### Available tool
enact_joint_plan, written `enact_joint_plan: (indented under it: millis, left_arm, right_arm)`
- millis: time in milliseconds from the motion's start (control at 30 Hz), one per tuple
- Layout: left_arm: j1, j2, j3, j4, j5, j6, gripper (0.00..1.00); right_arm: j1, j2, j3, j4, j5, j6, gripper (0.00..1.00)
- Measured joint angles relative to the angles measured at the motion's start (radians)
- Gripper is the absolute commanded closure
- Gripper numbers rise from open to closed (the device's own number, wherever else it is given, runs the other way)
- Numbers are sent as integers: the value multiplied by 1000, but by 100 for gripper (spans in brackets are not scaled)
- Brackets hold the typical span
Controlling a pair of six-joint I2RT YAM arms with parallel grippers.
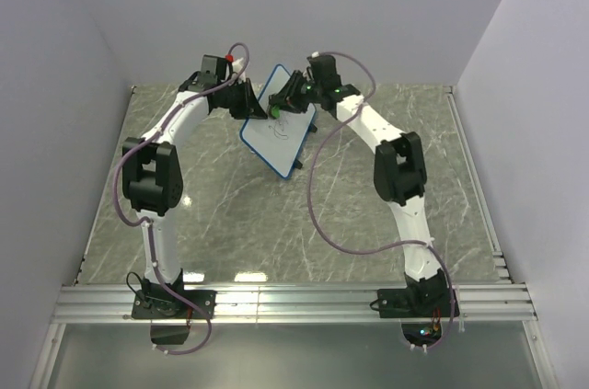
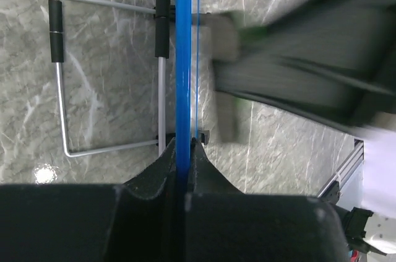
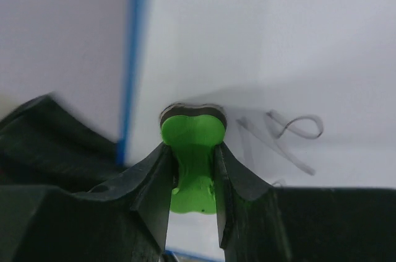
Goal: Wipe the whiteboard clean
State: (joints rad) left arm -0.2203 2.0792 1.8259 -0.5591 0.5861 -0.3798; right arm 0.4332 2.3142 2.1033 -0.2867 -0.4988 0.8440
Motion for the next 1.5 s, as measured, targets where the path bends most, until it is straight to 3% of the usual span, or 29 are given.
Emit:
enact_joint_plan:
  millis: [167, 367, 733, 867, 1000, 1300, 1500]
  left_arm:
    - [10, 3, -22, 16, 5, -30, 100]
    - [10, -14, -55, 43, 2, -40, 100]
    - [11, -13, -53, 33, -1, -49, 100]
    - [11, -13, -51, 30, -1, -44, 100]
    - [11, -13, -51, 29, -2, -43, 100]
    - [11, -14, -52, 19, -2, -43, 100]
    - [14, -16, -63, 19, -5, -48, 100]
  right_arm:
    - [-10, 108, 87, 5, 8, 80, 100]
    - [-15, 123, 106, -32, 103, 100, 100]
    - [-31, 36, -141, -93, 214, 48, 100]
    - [-30, 33, -145, -102, 210, 37, 100]
    - [-25, 48, -86, -125, 175, 47, 100]
    - [79, 116, 211, -45, 114, 170, 100]
    - [73, 111, 151, 25, 95, 216, 100]
